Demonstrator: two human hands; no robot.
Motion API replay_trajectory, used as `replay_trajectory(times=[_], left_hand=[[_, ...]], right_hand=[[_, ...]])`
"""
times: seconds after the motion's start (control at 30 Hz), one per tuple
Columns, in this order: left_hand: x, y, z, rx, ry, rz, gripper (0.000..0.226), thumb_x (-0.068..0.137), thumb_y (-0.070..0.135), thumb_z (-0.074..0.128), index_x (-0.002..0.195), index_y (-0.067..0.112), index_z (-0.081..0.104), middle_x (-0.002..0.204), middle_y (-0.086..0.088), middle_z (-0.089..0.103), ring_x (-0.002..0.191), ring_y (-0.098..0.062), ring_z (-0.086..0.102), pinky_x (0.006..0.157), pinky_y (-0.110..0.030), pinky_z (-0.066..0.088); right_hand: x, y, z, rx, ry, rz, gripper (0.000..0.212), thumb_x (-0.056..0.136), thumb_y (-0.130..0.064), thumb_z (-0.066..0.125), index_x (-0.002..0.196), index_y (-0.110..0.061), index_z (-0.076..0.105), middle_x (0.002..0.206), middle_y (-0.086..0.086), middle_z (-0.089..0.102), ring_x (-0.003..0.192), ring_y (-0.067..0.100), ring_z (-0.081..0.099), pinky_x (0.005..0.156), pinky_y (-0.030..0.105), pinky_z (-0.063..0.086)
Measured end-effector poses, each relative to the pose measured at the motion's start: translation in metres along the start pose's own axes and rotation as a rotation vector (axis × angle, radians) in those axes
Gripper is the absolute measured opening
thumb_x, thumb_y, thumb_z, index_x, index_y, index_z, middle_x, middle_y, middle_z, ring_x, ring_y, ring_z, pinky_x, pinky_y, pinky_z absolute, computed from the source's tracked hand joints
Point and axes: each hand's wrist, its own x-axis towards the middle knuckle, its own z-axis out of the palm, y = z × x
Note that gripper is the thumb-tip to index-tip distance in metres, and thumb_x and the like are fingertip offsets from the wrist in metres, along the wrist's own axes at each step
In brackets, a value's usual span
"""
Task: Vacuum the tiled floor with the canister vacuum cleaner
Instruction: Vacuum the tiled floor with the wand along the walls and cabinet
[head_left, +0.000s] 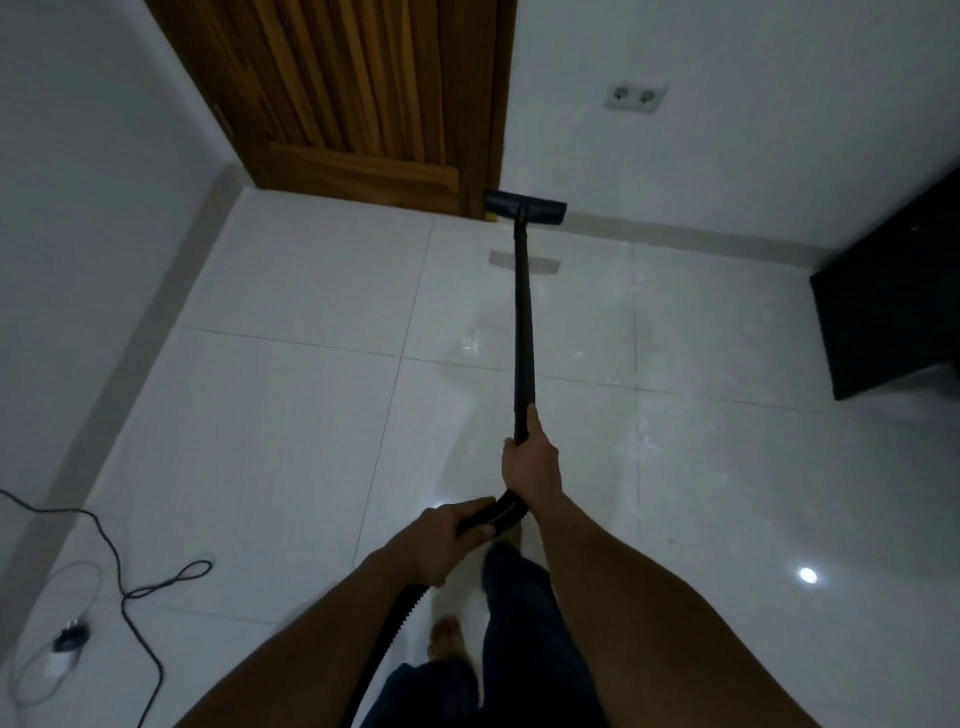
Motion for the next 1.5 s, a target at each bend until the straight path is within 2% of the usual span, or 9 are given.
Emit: replay_trajectory(times=[0.07, 0.3, 0.6, 0.7, 0.8, 0.87, 0.97, 1.33, 1.5], left_hand=[[-0.023, -0.004, 0.027, -0.012, -0.013, 0.026, 0.042, 0.104, 0.035, 0.049, 0.145, 0.029, 0.046, 0.081, 0.015, 0.058, 0.055, 0.011, 0.053, 0.048, -0.008, 0.041], [-0.094, -0.03, 0.13, -0.001, 0.015, 0.04, 0.048, 0.102, 0.041, 0.05, 0.149, 0.031, 0.041, 0.081, 0.022, 0.056, 0.06, 0.015, 0.055, 0.053, -0.008, 0.043], [-0.169, -0.063, 0.269, 0.053, 0.019, 0.052, 0.049, 0.103, 0.041, 0.049, 0.15, 0.033, 0.04, 0.115, -0.01, 0.068, 0.059, 0.014, 0.053, 0.053, -0.01, 0.044], [-0.194, -0.081, 0.308, 0.054, 0.006, 0.053, 0.049, 0.103, 0.042, 0.048, 0.15, 0.035, 0.039, 0.099, 0.003, 0.068, 0.061, 0.011, 0.055, 0.054, -0.012, 0.045], [-0.22, -0.102, 0.338, 0.02, -0.041, 0.043, 0.051, 0.099, 0.052, 0.048, 0.148, 0.041, 0.04, 0.109, 0.005, 0.07, 0.074, -0.003, 0.065, 0.068, -0.029, 0.058], [-0.24, -0.115, 0.355, 0.007, -0.073, 0.02, 0.053, 0.096, 0.056, 0.049, 0.146, 0.044, 0.04, 0.102, -0.005, 0.07, 0.075, -0.021, 0.066, 0.063, -0.037, 0.061], [-0.269, -0.135, 0.379, 0.002, -0.098, -0.02, 0.053, 0.098, 0.051, 0.051, 0.148, 0.042, 0.037, 0.099, -0.016, 0.067, 0.068, -0.016, 0.06, 0.052, -0.032, 0.054], [-0.386, -0.226, 0.445, 0.058, -0.256, -0.019, 0.046, 0.103, 0.036, 0.051, 0.147, 0.038, 0.04, 0.102, 0.01, 0.064, 0.065, 0.01, 0.055, 0.051, -0.009, 0.045], [-0.423, -0.25, 0.46, 0.098, -0.376, -0.022, 0.048, 0.103, 0.036, 0.049, 0.15, 0.034, 0.038, 0.119, 0.013, 0.057, 0.087, 0.003, 0.054, 0.055, -0.007, 0.045]], right_hand=[[-0.028, 0.018, -0.006, -0.012, 0.014, 0.002, 0.068, 0.102, -0.019, 0.049, 0.16, -0.028, 0.013, 0.132, 0.014, 0.06, 0.107, 0.027, 0.063, 0.09, 0.034, 0.052], [-0.131, 0.091, -0.033, -0.022, 0.025, 0.016, 0.068, 0.103, -0.019, 0.048, 0.16, -0.028, 0.012, 0.129, 0.013, 0.062, 0.101, 0.024, 0.064, 0.088, 0.034, 0.054], [-0.242, 0.207, -0.056, 0.001, -0.002, 0.025, 0.068, 0.104, -0.02, 0.046, 0.159, -0.03, 0.009, 0.13, 0.012, 0.061, 0.092, 0.018, 0.059, 0.082, 0.03, 0.052], [-0.279, 0.241, -0.056, -0.001, -0.002, 0.039, 0.068, 0.104, -0.02, 0.046, 0.159, -0.031, 0.009, 0.13, 0.012, 0.061, 0.09, 0.017, 0.057, 0.079, 0.029, 0.05], [-0.317, 0.27, -0.053, -0.013, -0.003, 0.062, 0.068, 0.104, -0.02, 0.046, 0.159, -0.03, 0.01, 0.129, 0.012, 0.061, 0.09, 0.018, 0.058, 0.079, 0.029, 0.05], [-0.343, 0.287, -0.048, -0.019, -0.007, 0.082, 0.068, 0.103, -0.02, 0.047, 0.159, -0.03, 0.01, 0.127, 0.013, 0.062, 0.09, 0.018, 0.059, 0.081, 0.032, 0.053], [-0.381, 0.315, -0.035, -0.02, -0.021, 0.108, 0.068, 0.103, -0.019, 0.048, 0.16, -0.028, 0.011, 0.128, 0.013, 0.062, 0.092, 0.019, 0.06, 0.085, 0.033, 0.054], [-0.532, 0.412, 0.036, 0.021, -0.056, 0.273, 0.069, 0.102, -0.019, 0.049, 0.16, -0.028, 0.011, 0.138, 0.012, 0.056, 0.096, 0.019, 0.06, 0.078, 0.027, 0.05], [-0.588, 0.443, 0.056, 0.03, -0.084, 0.327, 0.068, 0.102, -0.017, 0.049, 0.16, -0.023, 0.013, 0.143, 0.014, 0.052, 0.102, 0.02, 0.058, 0.081, 0.022, 0.043]])
